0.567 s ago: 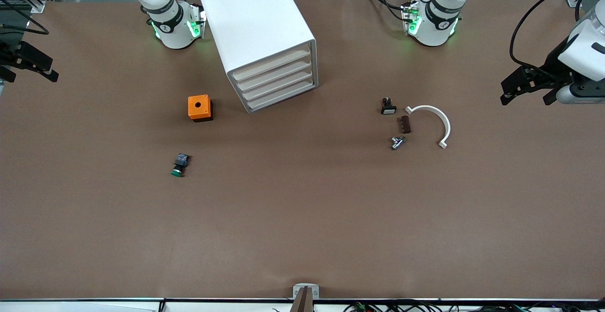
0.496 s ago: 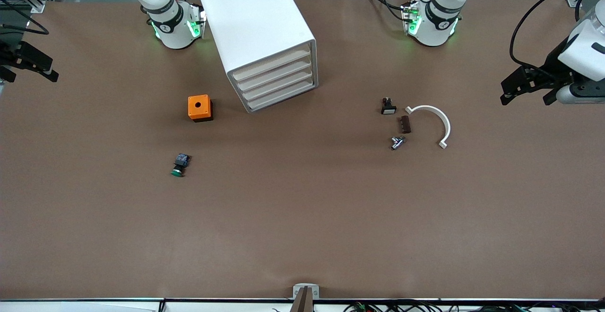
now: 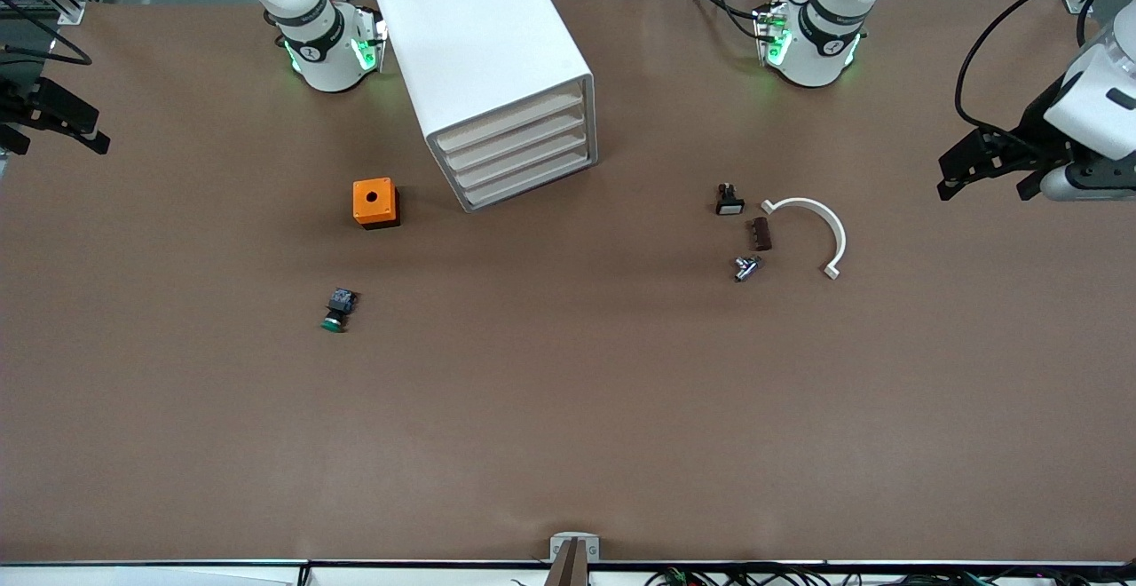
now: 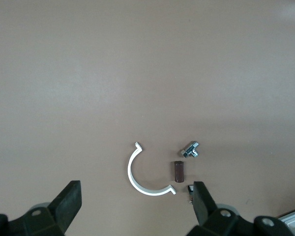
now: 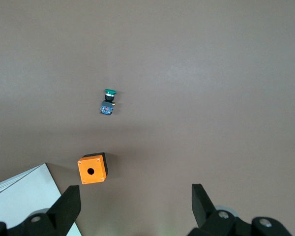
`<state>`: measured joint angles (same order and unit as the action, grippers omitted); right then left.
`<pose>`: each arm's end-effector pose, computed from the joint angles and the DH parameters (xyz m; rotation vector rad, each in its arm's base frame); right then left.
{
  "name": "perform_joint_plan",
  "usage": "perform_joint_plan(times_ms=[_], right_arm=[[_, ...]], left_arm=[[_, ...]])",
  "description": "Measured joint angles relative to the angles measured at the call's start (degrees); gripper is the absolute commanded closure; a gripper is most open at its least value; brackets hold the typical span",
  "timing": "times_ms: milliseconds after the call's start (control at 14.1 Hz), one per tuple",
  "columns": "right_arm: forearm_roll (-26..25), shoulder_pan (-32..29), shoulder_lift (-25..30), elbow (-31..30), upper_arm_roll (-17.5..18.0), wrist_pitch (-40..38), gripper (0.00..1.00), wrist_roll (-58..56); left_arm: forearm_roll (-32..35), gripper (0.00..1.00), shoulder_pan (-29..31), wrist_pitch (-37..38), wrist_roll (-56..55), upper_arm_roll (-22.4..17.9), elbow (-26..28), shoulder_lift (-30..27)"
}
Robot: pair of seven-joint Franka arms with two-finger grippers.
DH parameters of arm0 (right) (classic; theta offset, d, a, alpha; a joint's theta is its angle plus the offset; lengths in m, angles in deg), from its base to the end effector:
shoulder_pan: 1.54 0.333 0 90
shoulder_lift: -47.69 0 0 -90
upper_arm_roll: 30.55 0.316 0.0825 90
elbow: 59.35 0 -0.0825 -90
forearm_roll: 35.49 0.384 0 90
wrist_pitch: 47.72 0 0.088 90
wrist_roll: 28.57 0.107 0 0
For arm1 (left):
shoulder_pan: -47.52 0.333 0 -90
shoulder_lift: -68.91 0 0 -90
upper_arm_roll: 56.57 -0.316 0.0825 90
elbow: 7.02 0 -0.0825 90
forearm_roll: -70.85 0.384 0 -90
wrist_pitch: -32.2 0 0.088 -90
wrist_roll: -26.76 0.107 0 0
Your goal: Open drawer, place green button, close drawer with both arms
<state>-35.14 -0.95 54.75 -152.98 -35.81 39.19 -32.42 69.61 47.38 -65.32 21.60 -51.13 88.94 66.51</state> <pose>0.5083 -0.0441 0.6553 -3.1246 0.0208 -0.0105 0.5499 -0.0568 0.6099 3.1159 -0.0082 0.1044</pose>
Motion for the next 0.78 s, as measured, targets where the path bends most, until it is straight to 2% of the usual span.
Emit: perform_joint_plan(times_ms=[496, 638, 780], right_arm=[[0.0, 0.0, -0.2, 0.5, -0.1, 0.0, 0.0, 0.0], [0.0, 0.1, -1.8, 0.1, 0.2, 0.0, 0.0, 0.0], [0.0, 0.3, -5.8, -0.1, 0.4, 0.4, 0.0, 0.0]], left_arm=[[0.0, 0.0, 0.4, 0.0, -0.1, -0.3, 0.1, 7.6], [0.0, 0.0, 0.6, 0.0, -0.4, -0.4, 0.1, 8.8], [0.0, 0.0, 1.0, 0.3, -0.4, -0.5, 0.1, 9.4]])
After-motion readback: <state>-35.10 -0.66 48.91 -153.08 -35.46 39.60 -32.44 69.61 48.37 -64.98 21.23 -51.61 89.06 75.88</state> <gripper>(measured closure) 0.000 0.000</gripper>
